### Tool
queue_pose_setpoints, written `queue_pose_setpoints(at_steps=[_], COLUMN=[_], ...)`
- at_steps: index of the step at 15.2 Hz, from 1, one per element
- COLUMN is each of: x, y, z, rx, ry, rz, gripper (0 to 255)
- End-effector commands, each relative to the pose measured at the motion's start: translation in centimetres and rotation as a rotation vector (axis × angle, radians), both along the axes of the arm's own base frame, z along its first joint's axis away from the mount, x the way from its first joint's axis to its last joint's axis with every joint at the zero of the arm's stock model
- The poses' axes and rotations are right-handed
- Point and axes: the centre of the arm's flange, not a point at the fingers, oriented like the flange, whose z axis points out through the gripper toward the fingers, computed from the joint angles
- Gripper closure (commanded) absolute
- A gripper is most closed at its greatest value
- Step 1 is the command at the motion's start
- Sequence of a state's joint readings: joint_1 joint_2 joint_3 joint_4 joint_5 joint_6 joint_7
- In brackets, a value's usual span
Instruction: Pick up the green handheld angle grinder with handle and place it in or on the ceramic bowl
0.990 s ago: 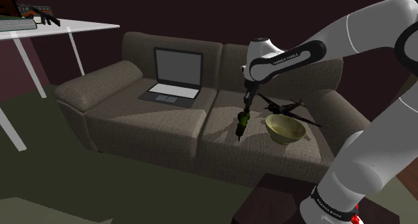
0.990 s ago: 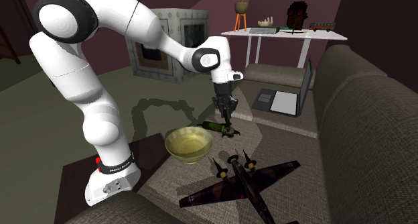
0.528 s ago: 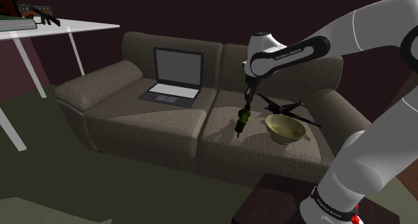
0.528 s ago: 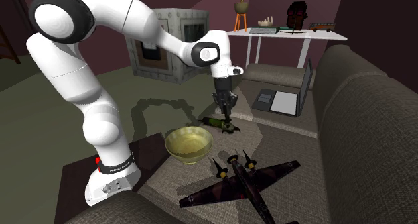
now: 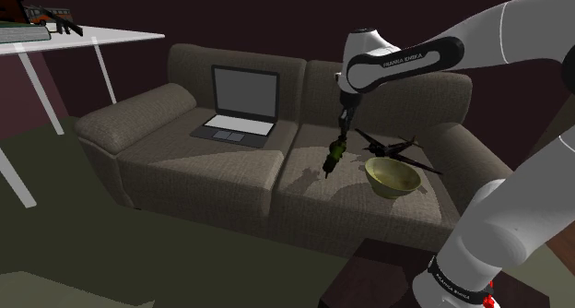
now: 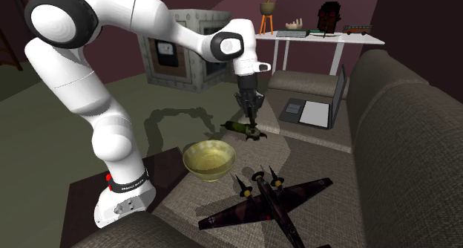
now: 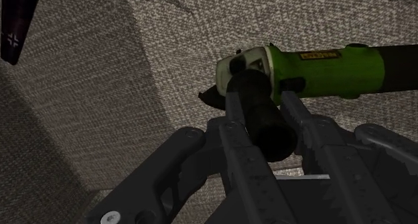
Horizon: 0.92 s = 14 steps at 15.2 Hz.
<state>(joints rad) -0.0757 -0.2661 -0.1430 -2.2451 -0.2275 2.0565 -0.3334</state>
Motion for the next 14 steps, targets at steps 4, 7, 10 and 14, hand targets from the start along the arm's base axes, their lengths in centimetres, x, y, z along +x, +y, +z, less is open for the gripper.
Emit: queue_pose_setpoints(at_steps=[4,7,10,14], x=[0.1,0.1,0.1,0.1], y=[-0.1,-0.1,-0.1,-0.1], z=[2.6,4.2,5.8,7.9], rx=[0.0,0.0,0.0,0.0], ry=[0.0,0.0,0.0,0.0], rz=[0.0,0.0,0.0,0.0], gripper=[255,255,255,255])
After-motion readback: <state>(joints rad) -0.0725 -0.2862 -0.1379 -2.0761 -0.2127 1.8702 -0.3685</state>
